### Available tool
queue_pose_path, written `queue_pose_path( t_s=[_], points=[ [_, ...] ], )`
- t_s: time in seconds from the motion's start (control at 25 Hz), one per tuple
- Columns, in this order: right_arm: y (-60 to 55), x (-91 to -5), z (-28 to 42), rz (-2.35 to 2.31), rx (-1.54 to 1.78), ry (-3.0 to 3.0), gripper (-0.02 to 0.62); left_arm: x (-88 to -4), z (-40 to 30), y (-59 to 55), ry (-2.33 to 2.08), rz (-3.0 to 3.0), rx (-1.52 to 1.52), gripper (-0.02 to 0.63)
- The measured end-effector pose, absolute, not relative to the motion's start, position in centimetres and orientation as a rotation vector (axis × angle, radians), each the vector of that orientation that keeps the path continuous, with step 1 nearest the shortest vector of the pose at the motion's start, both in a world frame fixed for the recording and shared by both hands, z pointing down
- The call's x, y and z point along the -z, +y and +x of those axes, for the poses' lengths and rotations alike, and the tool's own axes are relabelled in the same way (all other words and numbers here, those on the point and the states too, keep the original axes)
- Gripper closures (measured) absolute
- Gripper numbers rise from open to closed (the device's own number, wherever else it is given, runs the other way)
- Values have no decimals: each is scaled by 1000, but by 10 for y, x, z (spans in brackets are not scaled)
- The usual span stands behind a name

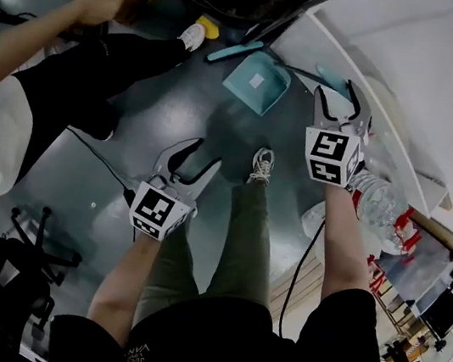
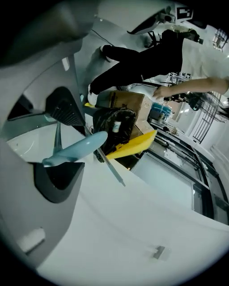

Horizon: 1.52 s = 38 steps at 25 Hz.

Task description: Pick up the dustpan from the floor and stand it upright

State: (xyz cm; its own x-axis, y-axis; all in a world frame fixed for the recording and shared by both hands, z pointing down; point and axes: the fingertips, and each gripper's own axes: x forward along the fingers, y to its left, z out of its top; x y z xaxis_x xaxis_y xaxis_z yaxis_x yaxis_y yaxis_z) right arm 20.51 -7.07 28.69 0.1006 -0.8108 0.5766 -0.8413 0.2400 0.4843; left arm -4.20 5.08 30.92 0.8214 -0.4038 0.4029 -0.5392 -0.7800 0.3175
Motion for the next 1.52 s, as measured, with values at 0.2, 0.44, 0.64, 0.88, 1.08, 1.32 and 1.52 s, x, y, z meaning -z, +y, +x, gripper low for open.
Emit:
queue_pose_path(
  t_s=[0.2, 0.44, 0.64, 0.88, 1.08, 1.32, 1.52],
  points=[
    [-51, -265, 197, 1593, -81, -1707, 348, -287, -46, 52, -679, 2616, -435, 383],
    [-8, -203, 187, 1807, -213, -1813, 350, -237, -58, 44, -688, 2675, -384, 383],
    [35, -156, 171, 1969, -336, -1895, 351, -187, -68, 40, -715, 2723, -315, 383],
    [75, -102, 152, 2111, -387, -1966, 353, -126, -73, 48, -721, 2787, -226, 383],
    [102, -65, 133, 2138, -367, -2002, 356, -85, -81, 65, -709, 2827, -165, 383],
    [127, -37, 115, 2184, -337, -2019, 498, -49, -85, 81, -649, 2881, -135, 383],
    [139, -27, 95, 2197, -345, -2034, 582, -29, -101, 90, -636, 2913, -124, 383]
  ],
)
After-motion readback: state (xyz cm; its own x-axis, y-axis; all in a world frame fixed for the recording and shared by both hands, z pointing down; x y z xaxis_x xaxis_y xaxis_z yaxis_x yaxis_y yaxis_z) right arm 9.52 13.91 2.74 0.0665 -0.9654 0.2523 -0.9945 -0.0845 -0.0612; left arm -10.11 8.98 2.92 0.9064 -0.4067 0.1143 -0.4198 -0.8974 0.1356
